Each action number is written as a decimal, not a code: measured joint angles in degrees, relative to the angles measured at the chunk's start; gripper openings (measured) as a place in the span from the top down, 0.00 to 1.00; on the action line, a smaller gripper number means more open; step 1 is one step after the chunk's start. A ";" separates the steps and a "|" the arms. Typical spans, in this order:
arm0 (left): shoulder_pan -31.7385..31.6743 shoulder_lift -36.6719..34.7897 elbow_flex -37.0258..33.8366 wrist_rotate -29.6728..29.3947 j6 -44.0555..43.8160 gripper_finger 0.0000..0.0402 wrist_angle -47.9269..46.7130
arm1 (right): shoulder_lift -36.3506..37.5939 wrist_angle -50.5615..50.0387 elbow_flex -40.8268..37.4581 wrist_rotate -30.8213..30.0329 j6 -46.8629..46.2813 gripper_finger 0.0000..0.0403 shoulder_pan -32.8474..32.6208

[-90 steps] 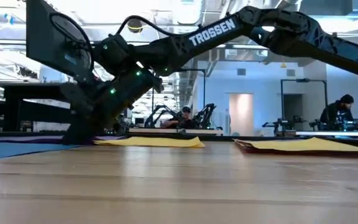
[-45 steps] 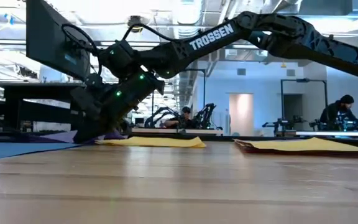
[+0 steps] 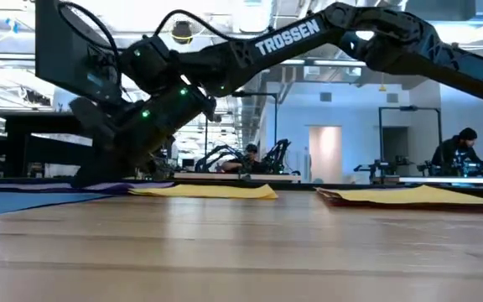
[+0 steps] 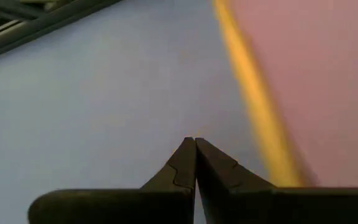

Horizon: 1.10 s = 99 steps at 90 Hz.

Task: Organize paper
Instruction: Stack the yellow paper on top of the yellow paper

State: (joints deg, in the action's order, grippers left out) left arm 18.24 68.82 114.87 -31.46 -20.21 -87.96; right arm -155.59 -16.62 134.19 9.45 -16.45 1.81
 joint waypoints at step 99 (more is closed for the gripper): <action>0.00 0.02 0.00 0.07 -0.58 0.80 0.42 | 17.34 -9.50 -0.04 0.92 7.39 1.00 -1.69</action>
State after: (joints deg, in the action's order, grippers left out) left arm 18.24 68.84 114.87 -31.40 -20.79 -87.55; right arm -138.25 -26.12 134.15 10.37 -9.06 0.11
